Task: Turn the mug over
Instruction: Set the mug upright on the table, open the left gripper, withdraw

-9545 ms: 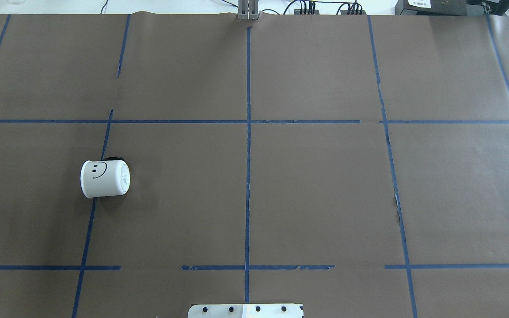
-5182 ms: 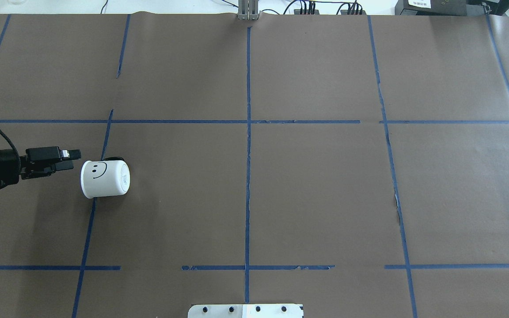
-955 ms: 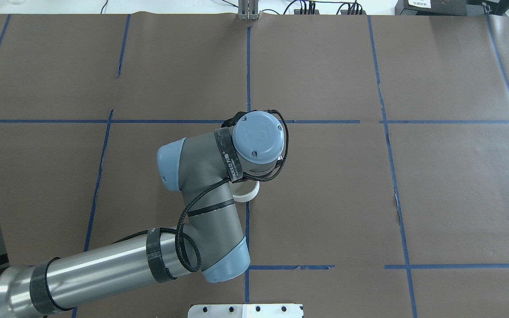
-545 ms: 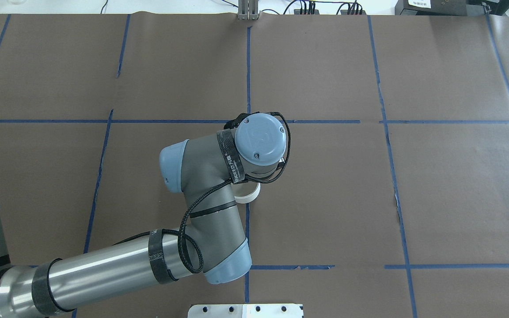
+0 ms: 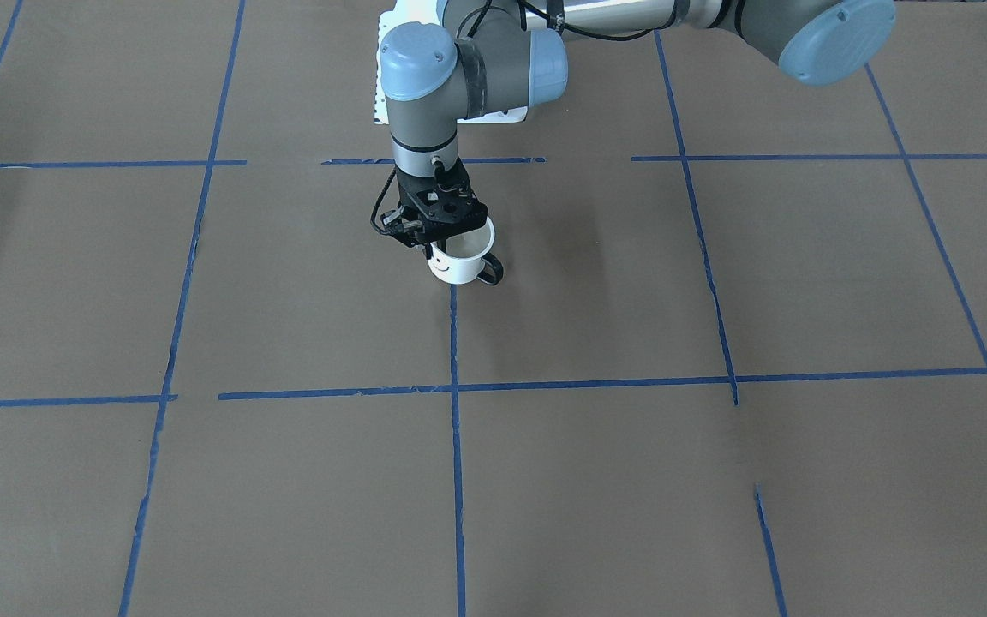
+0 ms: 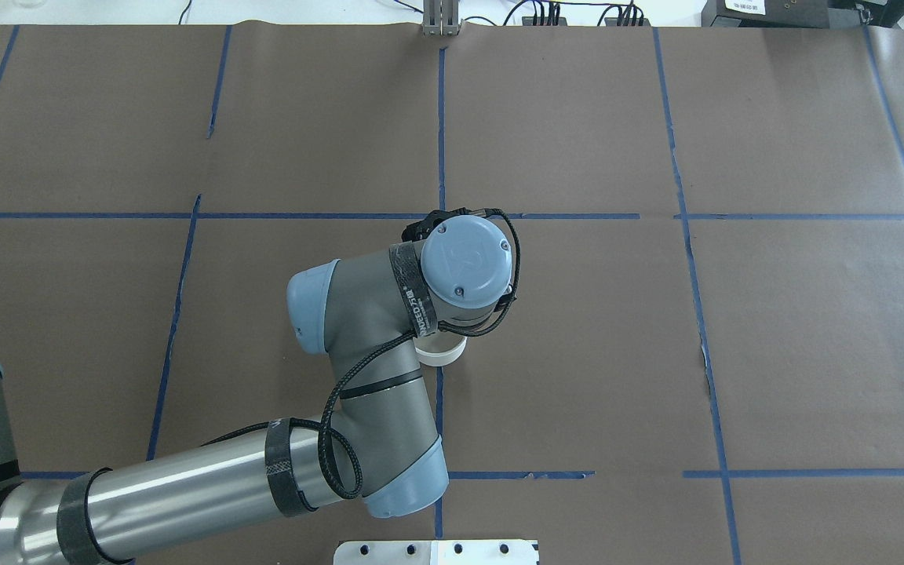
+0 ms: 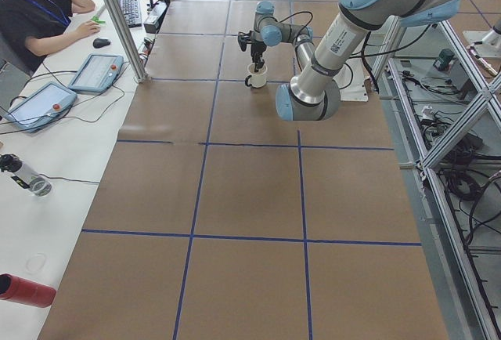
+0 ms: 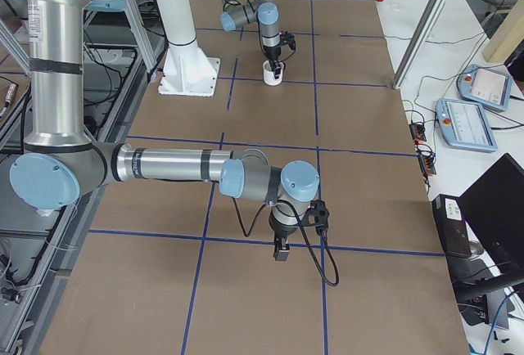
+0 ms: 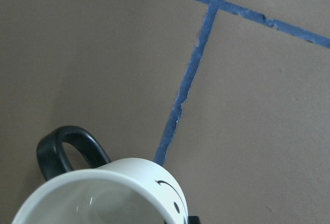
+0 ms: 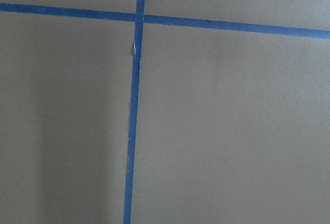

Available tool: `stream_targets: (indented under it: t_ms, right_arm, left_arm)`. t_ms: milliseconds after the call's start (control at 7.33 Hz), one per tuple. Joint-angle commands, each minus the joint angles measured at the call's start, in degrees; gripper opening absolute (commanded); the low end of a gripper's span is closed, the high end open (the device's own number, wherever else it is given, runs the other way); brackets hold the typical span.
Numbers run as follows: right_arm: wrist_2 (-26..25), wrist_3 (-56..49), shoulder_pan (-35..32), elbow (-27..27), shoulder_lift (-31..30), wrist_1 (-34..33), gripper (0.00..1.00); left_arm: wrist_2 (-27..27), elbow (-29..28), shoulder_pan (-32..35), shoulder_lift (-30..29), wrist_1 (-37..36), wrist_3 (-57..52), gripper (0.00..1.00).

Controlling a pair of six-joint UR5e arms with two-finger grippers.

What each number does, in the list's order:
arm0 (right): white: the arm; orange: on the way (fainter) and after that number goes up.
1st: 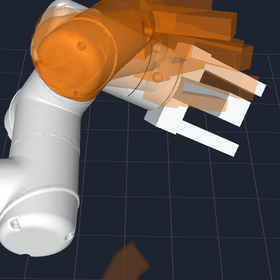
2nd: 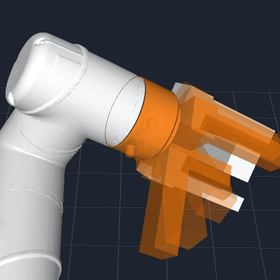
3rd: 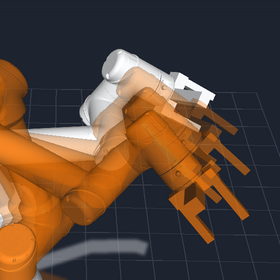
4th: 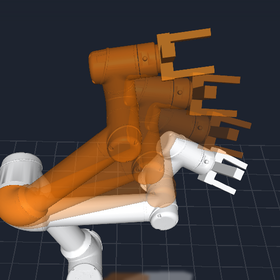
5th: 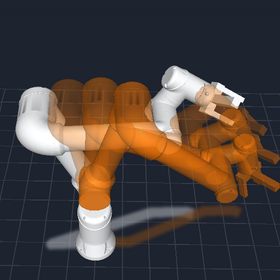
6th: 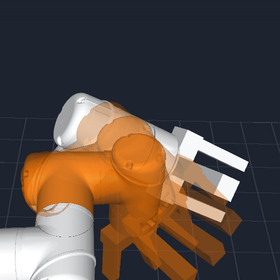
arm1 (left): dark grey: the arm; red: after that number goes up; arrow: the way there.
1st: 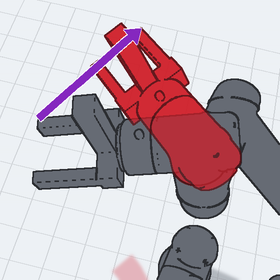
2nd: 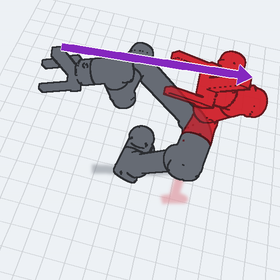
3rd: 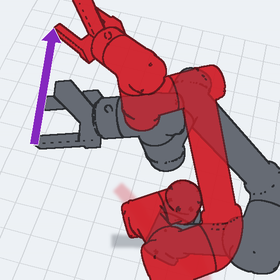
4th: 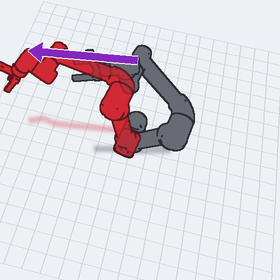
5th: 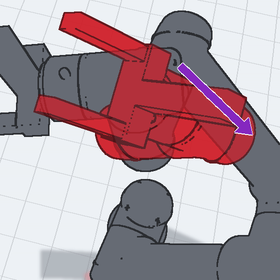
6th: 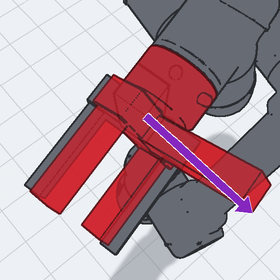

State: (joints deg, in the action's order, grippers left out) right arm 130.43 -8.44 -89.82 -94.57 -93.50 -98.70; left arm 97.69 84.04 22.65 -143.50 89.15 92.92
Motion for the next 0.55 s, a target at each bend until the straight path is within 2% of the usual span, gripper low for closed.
stream_targets:
  t_ms: [0,273,409]
  right_arm:
    - [0.00,0.00,0.00,0.00,-0.01,0.00,1.00]
    - [0.00,0.00,0.00,0.00,-0.02,0.00,1.00]
    - [0.00,0.00,0.00,0.00,-0.02,0.00,1.00]
  left_arm:
    - [0.22,7.48,0.37,2.06,-1.25,-5.34,1.00]
    - [0.40,17.69,4.31,5.41,-3.89,-8.01,1.00]
    - [3.36,21.65,7.12,7.77,-3.98,-9.93,1.00]
